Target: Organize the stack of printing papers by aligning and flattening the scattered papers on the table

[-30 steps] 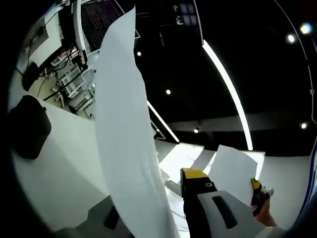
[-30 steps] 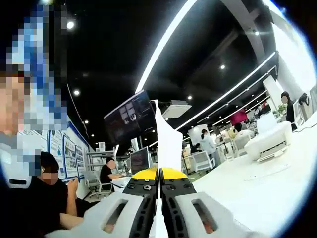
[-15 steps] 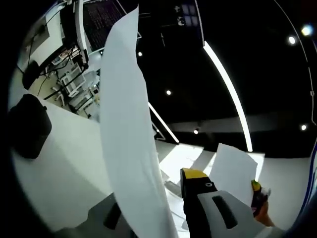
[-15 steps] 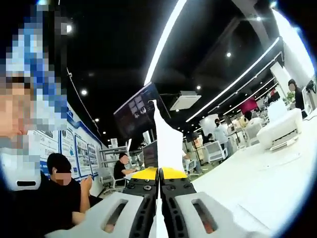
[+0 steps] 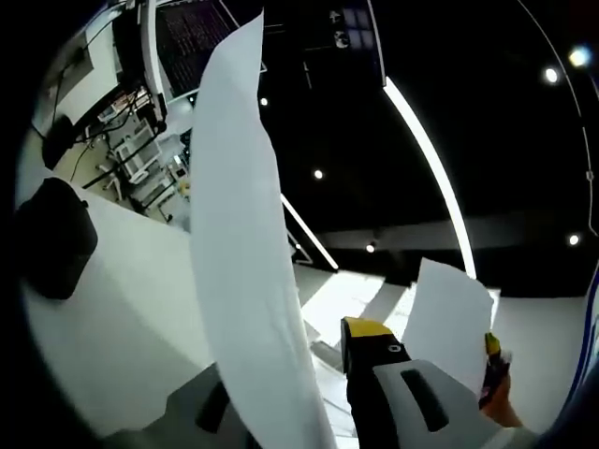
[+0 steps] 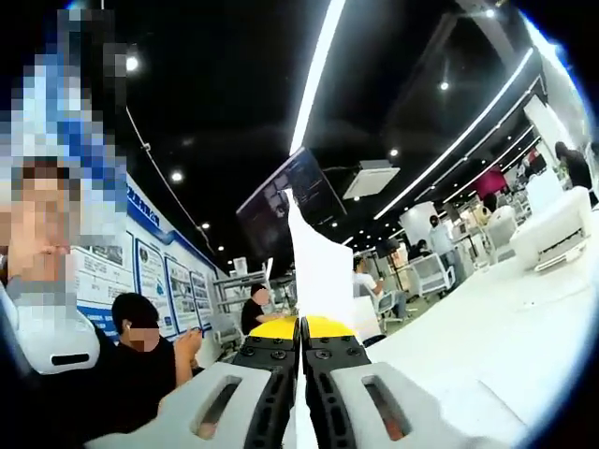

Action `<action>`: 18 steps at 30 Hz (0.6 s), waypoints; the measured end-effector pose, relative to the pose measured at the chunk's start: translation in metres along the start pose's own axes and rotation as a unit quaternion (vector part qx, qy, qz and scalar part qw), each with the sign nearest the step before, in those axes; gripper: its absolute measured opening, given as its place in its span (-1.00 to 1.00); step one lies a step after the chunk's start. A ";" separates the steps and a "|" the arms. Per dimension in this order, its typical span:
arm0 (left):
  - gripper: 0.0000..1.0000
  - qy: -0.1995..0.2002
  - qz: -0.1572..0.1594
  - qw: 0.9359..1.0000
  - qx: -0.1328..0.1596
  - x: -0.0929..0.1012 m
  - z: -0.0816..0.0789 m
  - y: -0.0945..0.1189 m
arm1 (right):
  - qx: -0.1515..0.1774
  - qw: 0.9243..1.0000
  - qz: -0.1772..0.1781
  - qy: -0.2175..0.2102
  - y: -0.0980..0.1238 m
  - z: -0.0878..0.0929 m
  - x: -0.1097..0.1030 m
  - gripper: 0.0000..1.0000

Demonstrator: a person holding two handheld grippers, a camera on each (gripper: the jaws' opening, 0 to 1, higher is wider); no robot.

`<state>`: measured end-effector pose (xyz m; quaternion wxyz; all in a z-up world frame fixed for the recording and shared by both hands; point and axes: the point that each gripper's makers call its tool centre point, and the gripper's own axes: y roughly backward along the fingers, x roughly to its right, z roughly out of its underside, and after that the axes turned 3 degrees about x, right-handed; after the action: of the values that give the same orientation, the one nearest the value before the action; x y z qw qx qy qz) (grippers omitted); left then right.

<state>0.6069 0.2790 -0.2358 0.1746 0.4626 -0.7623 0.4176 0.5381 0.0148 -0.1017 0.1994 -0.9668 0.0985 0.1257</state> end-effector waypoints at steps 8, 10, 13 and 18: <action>-0.59 0.000 0.001 1.000 0.000 -0.001 0.000 0.000 | -0.027 0.999 -0.026 0.013 -0.009 0.000 0.003 -1.00; -0.59 0.000 0.001 1.000 0.000 -0.001 0.000 0.000 | -0.034 0.999 -0.031 0.014 -0.011 0.002 0.003 -1.00; -0.59 0.001 0.001 1.000 0.000 0.000 -0.001 0.000 | -0.042 0.998 -0.035 0.012 -0.015 0.007 0.003 -1.00; -0.59 0.001 0.001 1.000 0.001 0.000 -0.001 0.000 | -0.059 0.998 -0.032 0.004 -0.019 0.020 0.010 -1.00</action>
<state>0.6067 0.2799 -0.2357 0.1747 0.4613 -0.7624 0.4189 0.5486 0.0388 -0.1150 0.1451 -0.9801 0.0611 0.1208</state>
